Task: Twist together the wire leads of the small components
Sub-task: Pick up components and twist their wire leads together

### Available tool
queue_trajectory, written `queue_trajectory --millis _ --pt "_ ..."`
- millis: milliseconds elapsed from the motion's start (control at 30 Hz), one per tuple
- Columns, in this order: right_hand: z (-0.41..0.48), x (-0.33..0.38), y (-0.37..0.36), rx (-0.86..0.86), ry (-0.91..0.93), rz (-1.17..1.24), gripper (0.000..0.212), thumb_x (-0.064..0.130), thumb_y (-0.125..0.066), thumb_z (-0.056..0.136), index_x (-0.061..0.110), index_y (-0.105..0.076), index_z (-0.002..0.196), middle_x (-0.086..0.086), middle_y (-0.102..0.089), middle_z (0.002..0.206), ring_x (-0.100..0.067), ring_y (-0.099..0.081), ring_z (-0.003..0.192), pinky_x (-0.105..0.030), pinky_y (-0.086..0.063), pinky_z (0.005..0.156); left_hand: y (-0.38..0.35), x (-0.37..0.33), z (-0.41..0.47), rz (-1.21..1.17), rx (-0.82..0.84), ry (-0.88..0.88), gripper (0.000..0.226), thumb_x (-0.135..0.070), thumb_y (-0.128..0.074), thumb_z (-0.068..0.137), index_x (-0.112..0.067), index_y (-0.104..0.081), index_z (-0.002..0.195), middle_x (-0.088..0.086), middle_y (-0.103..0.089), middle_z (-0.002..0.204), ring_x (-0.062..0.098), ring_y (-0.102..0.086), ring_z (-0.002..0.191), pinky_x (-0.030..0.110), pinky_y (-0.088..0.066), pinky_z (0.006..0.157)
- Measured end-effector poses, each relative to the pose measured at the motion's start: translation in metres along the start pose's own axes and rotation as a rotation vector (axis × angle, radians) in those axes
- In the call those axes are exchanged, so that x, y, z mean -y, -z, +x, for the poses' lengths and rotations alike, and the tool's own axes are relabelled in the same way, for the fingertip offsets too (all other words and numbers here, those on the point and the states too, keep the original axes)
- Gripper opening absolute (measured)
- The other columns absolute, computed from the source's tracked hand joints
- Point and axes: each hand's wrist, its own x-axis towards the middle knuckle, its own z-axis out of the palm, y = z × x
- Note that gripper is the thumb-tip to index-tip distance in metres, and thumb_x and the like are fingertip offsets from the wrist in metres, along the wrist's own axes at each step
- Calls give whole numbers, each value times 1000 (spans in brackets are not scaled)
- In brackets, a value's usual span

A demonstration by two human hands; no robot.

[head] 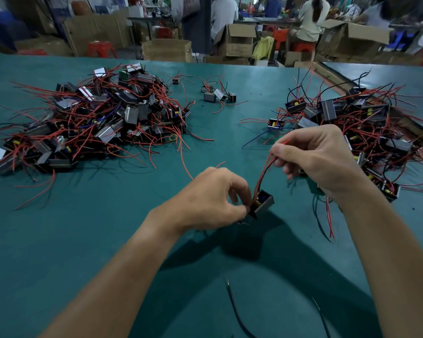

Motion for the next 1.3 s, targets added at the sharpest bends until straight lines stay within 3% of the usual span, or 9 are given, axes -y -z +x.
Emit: queue_trajectory --millis 100,200,400,533,667,867,1033,1200,1300 --pt "0 0 0 -65 48 29 13 -4 -67 86 -1 -67 73 -2 -63 51 -11 -51 40 -20 -44 39 -1 -1 -2 62 73 -1 20 -34 -60 71 -23 -76 76 -5 -73 84 14 -65 81 29 -50 79" --pt "2 0 4 -41 37 23 11 -5 -70 83 -5 -66 73 -2 -60 51 -12 -49 39 -22 -42 39 -1 -3 -2 20 -28 48 24 -39 -58 73 -21 -74 77 4 -71 75 24 -63 75 34 -50 72" --pt "4 -5 3 10 -57 -16 20 -8 -69 82 6 -63 68 -3 -56 51 -11 -45 41 -20 -40 40 19 -2 -2 -145 -59 61 25 -22 -54 69 -24 -73 85 -12 -73 92 5 -67 92 31 -51 88" --pt "5 -12 1 98 -152 -28 16 -6 -69 83 5 -62 74 -3 -56 55 -13 -46 42 -22 -43 42 22 -2 -10 -104 178 9 30 -13 -68 63 -25 -74 90 -18 -70 82 -11 -59 65 5 -40 61" --pt "6 -19 -2 64 -164 -66 11 5 -72 85 9 -71 75 -3 -58 55 -11 -52 48 -22 -47 47 19 0 -8 -64 241 30 30 -5 -72 66 -25 -77 87 -20 -71 73 -5 -62 64 11 -45 63" --pt "7 -19 -3 88 -176 -65 9 7 -69 87 9 -76 81 -4 -65 59 -12 -56 48 -22 -50 49 31 10 -11 5 383 46 37 -16 -86 64 -29 -75 97 -18 -73 92 4 -66 92 31 -52 87" --pt "5 -16 -10 178 -191 -102 17 6 -61 93 8 -72 80 -3 -68 59 -10 -53 42 -19 -46 44 19 16 -4 -57 213 38 8 -16 -82 75 -20 -78 80 -14 -72 70 -4 -63 64 17 -47 70" --pt "3 -13 -12 232 -188 -107 14 6 -59 95 7 -70 87 -10 -73 66 -14 -55 42 -23 -50 44 13 23 4 -197 -114 182 17 -25 -66 92 -13 -77 86 4 -75 74 21 -63 62 43 -57 66" --pt "2 -13 -13 212 -111 -132 21 0 -62 92 12 -74 80 -11 -72 70 -16 -57 51 -24 -54 50 10 24 8 -286 -247 262 21 -25 -65 93 -10 -76 84 6 -68 74 16 -52 67 48 -54 74"
